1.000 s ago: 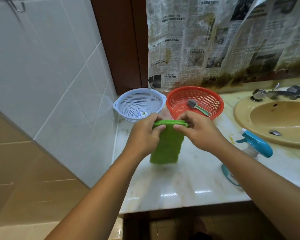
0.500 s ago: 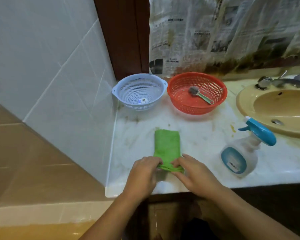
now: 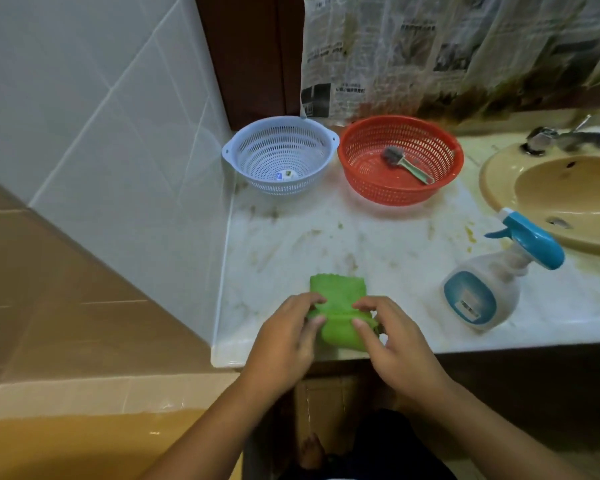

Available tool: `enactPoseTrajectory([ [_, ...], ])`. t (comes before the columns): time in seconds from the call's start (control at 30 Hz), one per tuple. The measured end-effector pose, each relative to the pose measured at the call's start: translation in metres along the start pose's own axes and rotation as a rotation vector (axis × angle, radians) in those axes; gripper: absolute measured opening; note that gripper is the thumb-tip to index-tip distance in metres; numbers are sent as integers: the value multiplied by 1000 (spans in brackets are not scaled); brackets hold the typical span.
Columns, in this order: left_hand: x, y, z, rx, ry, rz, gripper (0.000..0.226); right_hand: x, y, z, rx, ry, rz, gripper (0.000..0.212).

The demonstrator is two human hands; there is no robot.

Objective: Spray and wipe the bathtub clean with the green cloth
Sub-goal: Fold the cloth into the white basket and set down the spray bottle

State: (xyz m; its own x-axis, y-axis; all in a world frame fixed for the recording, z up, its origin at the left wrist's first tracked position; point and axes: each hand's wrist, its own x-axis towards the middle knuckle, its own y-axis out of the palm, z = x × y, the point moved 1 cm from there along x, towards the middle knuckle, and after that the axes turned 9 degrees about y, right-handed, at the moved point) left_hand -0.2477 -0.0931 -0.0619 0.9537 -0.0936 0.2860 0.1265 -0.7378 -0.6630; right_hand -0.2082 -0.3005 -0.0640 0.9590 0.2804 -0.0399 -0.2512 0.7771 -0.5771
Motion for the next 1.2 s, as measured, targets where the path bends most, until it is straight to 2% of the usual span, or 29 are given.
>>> enactPoseTrajectory([
  [0.17, 58, 6, 5, 106, -133, -62, 20, 51, 1, 6, -19, 92, -126, 21],
  [0.33, 88, 24, 31, 182, -304, 33, 15, 93, 14, -11, -136, 220, -120, 14],
  [0.47, 89, 31, 42, 214, -426, 48, 25, 100, 19, -21, -376, 282, -105, 18],
  [0.57, 86, 29, 42, 209, -549, 61, 39, 97, 19, -25, -380, 270, -121, 26],
  [0.67, 84, 29, 35, 112, -610, 116, 46, 97, 19, -32, -309, 341, -46, 38],
  [0.73, 82, 33, 33, -18, -646, 143, 46, 96, 18, -32, -253, 418, 49, 54],
  [0.83, 79, 34, 30, -369, -794, 31, 60, 95, 10, -30, -150, 484, 166, 66],
  [0.87, 77, 34, 28, -502, -828, -26, 57, 94, 5, -29, -100, 487, 202, 67],
  [0.93, 73, 32, 20, -670, -811, -57, 37, 90, -8, -24, 4, 450, 297, 61],
  [1.0, 63, 28, 10, -728, -710, -17, 21, 84, -18, -22, 72, 366, 372, 41],
  [1.03, 58, 25, 5, -738, -646, 10, 19, 79, -22, -19, 88, 335, 391, 33],
  [1.13, 45, 14, 1, -652, -467, 93, 21, 66, -30, -22, 150, 308, 375, 31],
  [1.2, 39, 8, -2, -646, -412, 145, 24, 57, -31, -24, 215, 281, 361, 29],
])
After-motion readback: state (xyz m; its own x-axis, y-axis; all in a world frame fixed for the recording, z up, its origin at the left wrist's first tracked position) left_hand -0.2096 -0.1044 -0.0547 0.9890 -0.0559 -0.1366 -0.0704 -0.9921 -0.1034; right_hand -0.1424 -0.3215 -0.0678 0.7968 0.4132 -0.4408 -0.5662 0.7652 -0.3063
